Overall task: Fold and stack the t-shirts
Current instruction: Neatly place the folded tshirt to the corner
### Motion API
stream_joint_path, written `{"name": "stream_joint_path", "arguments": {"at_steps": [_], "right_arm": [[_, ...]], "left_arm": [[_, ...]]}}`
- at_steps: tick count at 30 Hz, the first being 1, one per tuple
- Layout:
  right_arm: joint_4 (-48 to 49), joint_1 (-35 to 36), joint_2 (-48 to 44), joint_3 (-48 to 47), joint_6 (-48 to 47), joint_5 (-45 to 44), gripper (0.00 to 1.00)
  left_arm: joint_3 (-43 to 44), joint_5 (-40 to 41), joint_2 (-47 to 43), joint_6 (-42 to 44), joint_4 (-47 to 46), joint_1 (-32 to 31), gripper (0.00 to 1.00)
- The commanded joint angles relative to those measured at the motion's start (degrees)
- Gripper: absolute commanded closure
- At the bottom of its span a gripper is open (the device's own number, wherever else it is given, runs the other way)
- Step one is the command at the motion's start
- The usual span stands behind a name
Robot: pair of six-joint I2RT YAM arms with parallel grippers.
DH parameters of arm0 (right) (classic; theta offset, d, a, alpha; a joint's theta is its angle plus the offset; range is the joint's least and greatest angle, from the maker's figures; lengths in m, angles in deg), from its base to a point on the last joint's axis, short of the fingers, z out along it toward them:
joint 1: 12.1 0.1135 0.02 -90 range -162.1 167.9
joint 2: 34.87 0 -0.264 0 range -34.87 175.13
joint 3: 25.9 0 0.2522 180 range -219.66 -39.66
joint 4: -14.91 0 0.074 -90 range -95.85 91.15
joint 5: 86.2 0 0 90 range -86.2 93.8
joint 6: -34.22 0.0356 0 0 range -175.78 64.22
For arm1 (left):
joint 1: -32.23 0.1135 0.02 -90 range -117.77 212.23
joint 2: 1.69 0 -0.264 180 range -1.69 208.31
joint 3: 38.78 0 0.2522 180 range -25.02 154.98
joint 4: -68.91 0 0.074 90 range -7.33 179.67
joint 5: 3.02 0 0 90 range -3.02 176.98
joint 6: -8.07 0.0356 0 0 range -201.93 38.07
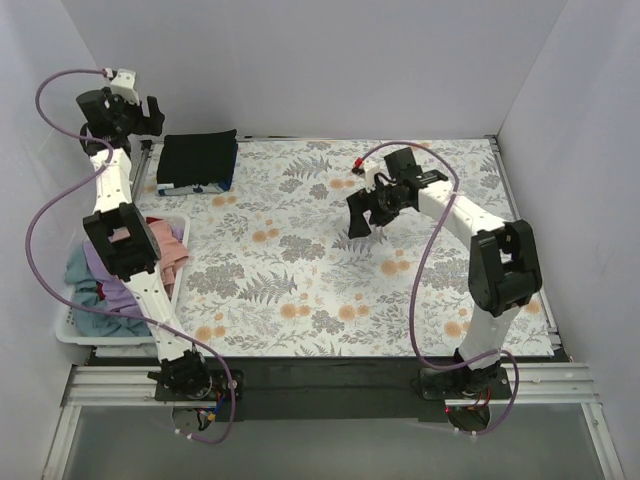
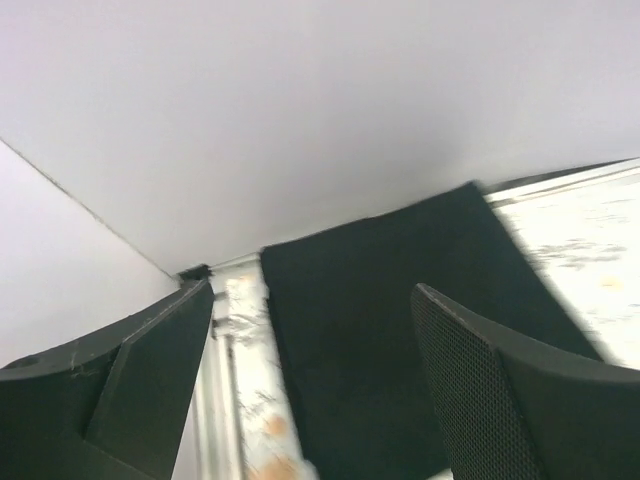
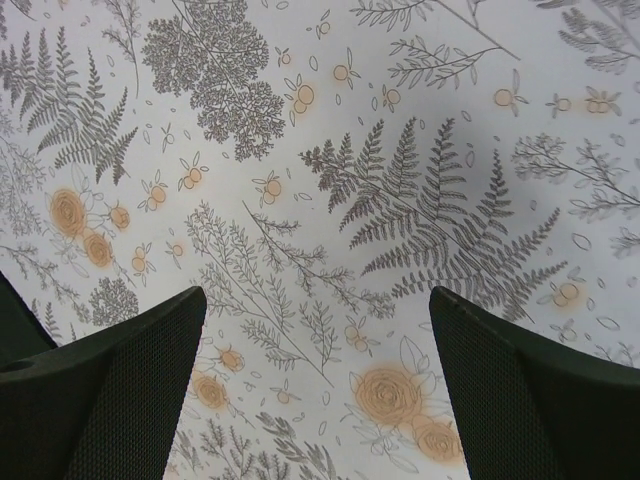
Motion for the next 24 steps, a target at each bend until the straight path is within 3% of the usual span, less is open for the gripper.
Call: {"name": "stream_joint_path", "arguments": {"at_steps": [1, 6, 10, 13, 14, 17, 21, 24], "right_arm": [[-0.46, -2.58, -8.96, 1.13, -0.94, -0.17, 0.02], [-0.81, -9.34, -16.09, 3.77, -1.29, 0.71, 0.02], [-0.82, -14.71, -23.99, 7.72, -1.91, 1.06, 0.02], [-0.81, -17.53, -29.96, 12.29, -2.26, 0.27, 0.01], [-0.90, -17.79, -31.56, 15.26, -2.52, -0.43, 0.02], [-0.73, -18.06, -37.10, 21.76, -2.26, -2.37, 0.02], [-0.73, -18.06, -41.49, 28.62, -0.68, -3.25, 0.02], [-0.38, -18.06, -43.17, 32.06, -0.24, -4.65, 0.02]], "left_arm": [[-1.29, -0.06, -14.92, -5.63, 11.12, -2.20, 0.20], [-5.07, -5.24, -24.60, -12.40, 28.14, -6.07, 0.19], [-8.92, -3.93, -29.00, -14.33, 39.34, -14.15, 0.18], [-22.17, -1.92, -35.58, -20.12, 37.09, -18.81, 0.17], [-30.39, -1.47, -38.73, -22.49, 34.99, -19.69, 0.17], [-45.69, -1.55, -46.72, -23.65, 30.15, -19.96, 0.17], [-57.68, -3.14, -51.76, -22.68, 26.44, -21.81, 0.16], [-60.95, -3.84, -52.73, -22.51, 26.97, -21.90, 0.16]]}}
